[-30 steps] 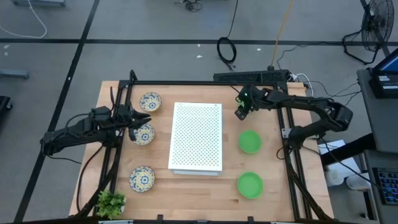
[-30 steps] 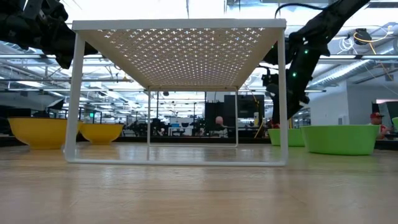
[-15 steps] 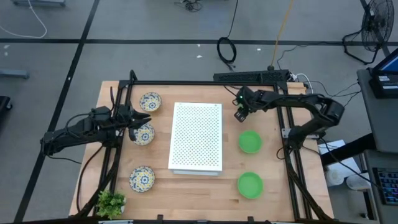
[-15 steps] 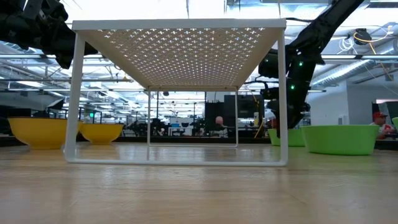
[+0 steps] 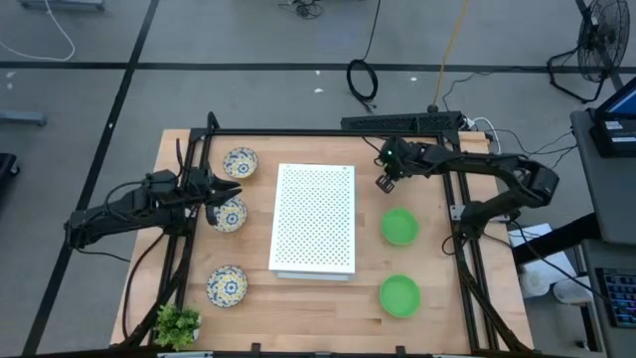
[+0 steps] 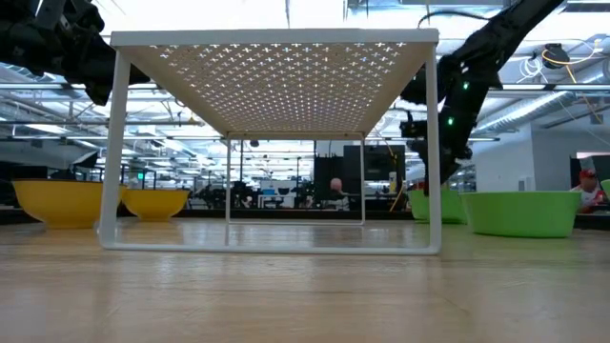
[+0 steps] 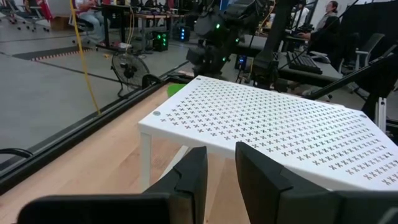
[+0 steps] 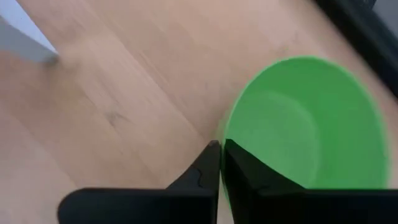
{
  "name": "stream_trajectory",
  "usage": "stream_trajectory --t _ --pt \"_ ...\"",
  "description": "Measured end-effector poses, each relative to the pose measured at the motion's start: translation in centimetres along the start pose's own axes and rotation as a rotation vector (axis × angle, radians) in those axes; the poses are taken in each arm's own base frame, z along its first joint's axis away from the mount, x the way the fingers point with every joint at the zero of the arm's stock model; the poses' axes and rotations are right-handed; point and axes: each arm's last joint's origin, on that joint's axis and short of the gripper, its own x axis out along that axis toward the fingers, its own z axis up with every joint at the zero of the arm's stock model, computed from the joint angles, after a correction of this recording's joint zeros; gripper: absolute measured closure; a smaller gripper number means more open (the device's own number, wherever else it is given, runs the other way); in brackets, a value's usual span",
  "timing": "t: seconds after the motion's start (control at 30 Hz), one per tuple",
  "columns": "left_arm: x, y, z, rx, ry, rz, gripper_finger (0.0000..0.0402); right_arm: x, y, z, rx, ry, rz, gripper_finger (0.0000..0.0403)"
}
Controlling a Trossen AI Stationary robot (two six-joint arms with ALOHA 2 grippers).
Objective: Pick & Place Mini bowls
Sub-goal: Put the top green bowl on the shelf
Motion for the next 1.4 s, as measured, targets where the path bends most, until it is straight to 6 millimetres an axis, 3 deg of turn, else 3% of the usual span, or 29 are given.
stream_trajectory --t 0.2,0.37,0.57,0.7,0.83,1.0,1.2,1.4 --pt "0.0 0.0 0.0 0.000 0.001 0.000 0.0314 -4.5 0.9 0.5 -0.044 -0.201 0.048 0.0401" --pt "0.0 0.0 0.0 0.000 0.000 0.000 0.0314 -10.1 2.5 1.6 -0.093 -0.357 0.135 0.0402" --pt "0.0 0.0 0.0 0.000 0.000 0.000 0.0314 -16.7 5.9 4.0 -0.208 -0.425 0.145 0.0402" --pt "0.0 0.0 0.0 0.000 0.001 0.000 0.0314 -18.8 9.3 5.5 -0.302 -0.426 0.157 0.0402" --pt "0.0 0.0 0.0 0.000 0.001 0.000 0.0314 -18.2 13.0 6.5 -0.417 -0.404 0.171 0.0402" --pt "0.0 0.0 0.0 0.000 0.001 0.000 0.0314 -14.8 16.2 6.6 -0.542 -0.316 0.149 0.0403" --pt "0.0 0.0 0.0 0.000 0.001 0.000 0.0314 -12.2 17.1 7.0 -0.562 -0.264 0.124 0.0403" --pt "0.0 0.0 0.0 0.000 0.001 0.000 0.0314 -12.3 17.1 7.1 -0.555 -0.273 0.130 0.0403"
